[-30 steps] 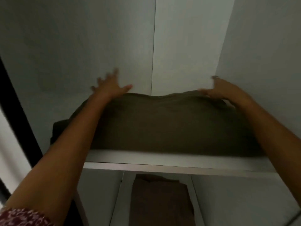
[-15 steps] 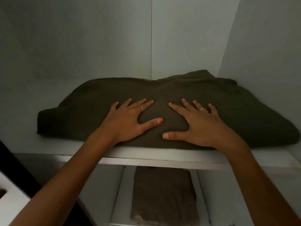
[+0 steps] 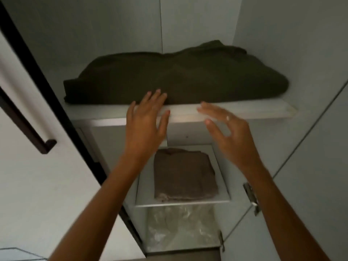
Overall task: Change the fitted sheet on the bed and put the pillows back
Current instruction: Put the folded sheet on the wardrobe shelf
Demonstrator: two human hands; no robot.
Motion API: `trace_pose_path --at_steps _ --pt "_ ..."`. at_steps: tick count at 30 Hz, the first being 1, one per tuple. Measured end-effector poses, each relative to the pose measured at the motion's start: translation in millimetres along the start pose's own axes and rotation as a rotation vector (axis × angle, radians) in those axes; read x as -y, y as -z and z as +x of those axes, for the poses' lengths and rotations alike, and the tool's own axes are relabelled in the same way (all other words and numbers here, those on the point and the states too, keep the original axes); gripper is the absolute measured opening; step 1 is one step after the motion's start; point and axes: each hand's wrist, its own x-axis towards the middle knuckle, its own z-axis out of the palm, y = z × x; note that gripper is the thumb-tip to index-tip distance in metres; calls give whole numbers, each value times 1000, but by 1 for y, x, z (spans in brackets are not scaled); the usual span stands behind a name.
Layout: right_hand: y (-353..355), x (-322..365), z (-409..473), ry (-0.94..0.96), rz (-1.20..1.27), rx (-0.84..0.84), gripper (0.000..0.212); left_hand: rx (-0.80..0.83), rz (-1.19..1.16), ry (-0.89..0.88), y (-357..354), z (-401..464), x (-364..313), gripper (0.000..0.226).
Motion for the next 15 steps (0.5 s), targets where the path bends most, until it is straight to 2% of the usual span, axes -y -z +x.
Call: trace_pose_path --at_steps 2,3,7,10,13,15 --pt "-14 -5 -62 -28 -6 -90 34 -99 -77 -71 -6 -73 -9 47" --pt "-22 -13 -90 -62 -10 -78 40 -74 -83 -96 -13 -105 -8 48" --pt "-48 -47 -175 -289 84 148 55 307 -72 3 -61 -195 17 53" --pt "-64 -76 -201 -431 92 195 56 567 -5 94 -96 -221 39 59" --pt "-84 -123 -209 -592 14 260 48 790 120 165 -131 -223 56 58" --pt "-100 -165 -212 -730 -62 281 39 883 201 188 -160 -224 66 57"
